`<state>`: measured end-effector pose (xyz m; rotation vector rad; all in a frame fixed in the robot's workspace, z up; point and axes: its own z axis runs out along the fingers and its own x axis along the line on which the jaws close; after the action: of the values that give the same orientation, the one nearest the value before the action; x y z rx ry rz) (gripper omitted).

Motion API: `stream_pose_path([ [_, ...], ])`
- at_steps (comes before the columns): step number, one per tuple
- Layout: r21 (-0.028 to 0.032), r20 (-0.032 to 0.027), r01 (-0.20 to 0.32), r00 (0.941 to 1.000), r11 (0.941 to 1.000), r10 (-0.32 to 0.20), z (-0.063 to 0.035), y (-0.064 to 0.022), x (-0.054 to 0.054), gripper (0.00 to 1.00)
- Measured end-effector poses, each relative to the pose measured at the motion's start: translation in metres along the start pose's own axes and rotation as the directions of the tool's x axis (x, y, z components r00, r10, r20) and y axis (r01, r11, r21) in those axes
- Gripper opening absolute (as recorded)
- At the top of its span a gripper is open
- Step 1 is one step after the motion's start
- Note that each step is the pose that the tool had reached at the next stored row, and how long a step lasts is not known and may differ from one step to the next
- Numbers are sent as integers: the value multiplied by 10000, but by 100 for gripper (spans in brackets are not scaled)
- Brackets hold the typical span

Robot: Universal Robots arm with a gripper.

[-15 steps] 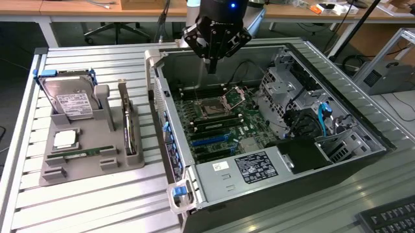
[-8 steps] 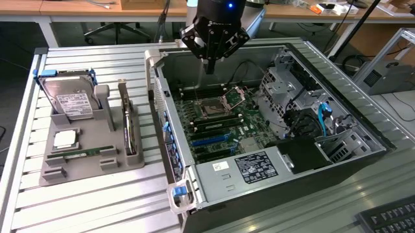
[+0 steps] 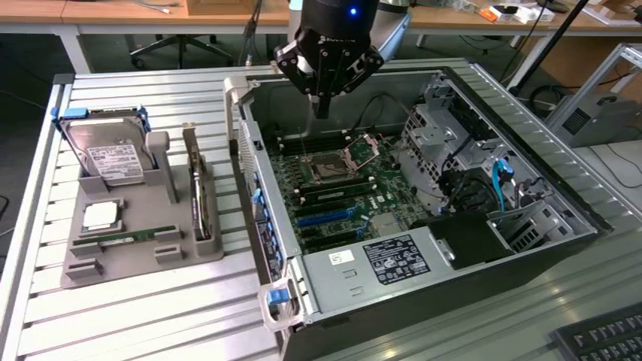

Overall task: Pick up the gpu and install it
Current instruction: 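Reach for the gpu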

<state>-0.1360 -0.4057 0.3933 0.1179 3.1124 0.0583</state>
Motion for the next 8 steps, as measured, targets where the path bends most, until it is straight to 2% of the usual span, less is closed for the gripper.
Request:
stream_pose_path([
  [8,0,0,0,10000,10000,0,-1,-14,9,11],
])
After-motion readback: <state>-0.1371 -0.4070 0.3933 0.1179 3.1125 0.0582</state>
